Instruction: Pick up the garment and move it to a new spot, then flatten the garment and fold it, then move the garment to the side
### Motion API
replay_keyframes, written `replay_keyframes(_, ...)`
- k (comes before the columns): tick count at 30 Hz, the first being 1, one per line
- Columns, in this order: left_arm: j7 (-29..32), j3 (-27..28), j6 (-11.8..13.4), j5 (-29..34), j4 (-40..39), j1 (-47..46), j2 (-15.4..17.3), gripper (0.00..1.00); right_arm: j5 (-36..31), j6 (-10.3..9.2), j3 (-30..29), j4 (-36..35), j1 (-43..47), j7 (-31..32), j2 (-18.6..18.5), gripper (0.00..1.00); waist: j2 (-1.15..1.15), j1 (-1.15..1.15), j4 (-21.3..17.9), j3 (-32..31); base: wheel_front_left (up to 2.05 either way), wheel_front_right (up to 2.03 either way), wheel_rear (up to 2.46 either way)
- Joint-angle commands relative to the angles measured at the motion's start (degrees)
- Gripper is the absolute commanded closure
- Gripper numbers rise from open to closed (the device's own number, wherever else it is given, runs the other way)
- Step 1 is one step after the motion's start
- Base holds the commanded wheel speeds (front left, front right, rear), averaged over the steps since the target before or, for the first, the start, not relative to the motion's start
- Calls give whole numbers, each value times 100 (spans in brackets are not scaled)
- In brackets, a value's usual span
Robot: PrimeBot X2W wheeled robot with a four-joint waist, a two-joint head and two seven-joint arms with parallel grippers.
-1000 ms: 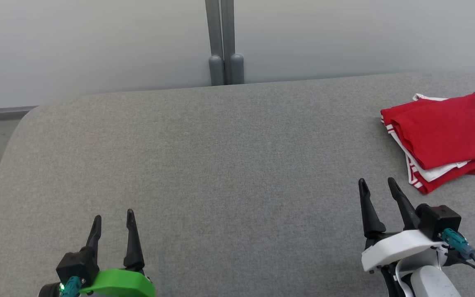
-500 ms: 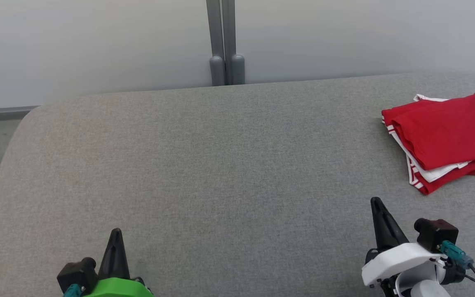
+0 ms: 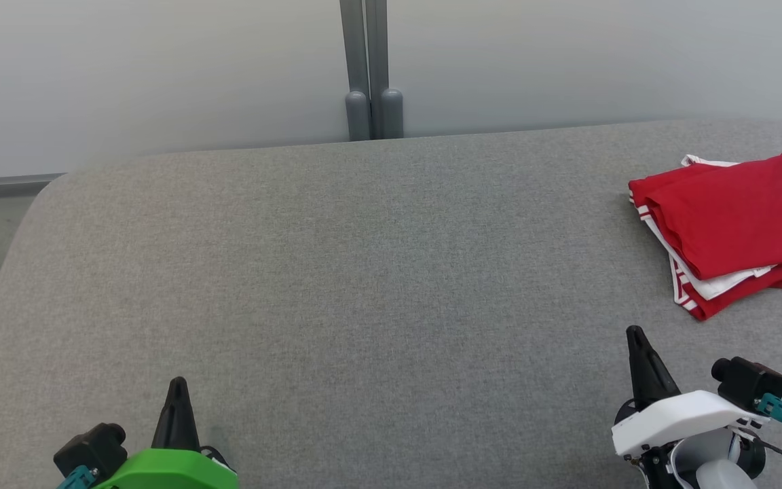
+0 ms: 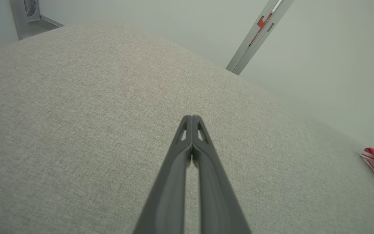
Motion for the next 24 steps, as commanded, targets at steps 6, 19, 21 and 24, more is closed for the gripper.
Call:
replay_keyframes(6,165,133,-120,-658,-118,-239,15,100,672,-1,-94,-149,-162,170,-20,100,0,0,1,4,0,0,0)
replay_keyframes(19,452,304,-269,-1663,-160,-345,18,100,1712,-1,-220,-204,-200,453,-25,100,0,0,3,12,0,0,0)
replay_keyframes(21,494,327,-292,-1796,-166,-363,18,100,1853,-2,-238,-211,-205,491,-26,100,0,0,3,13,0,0,0)
replay_keyframes(24,551,359,-320,-1998,-173,-383,19,100,2058,-2,-263,-222,-213,544,-26,100,0,0,4,14,0,0,0)
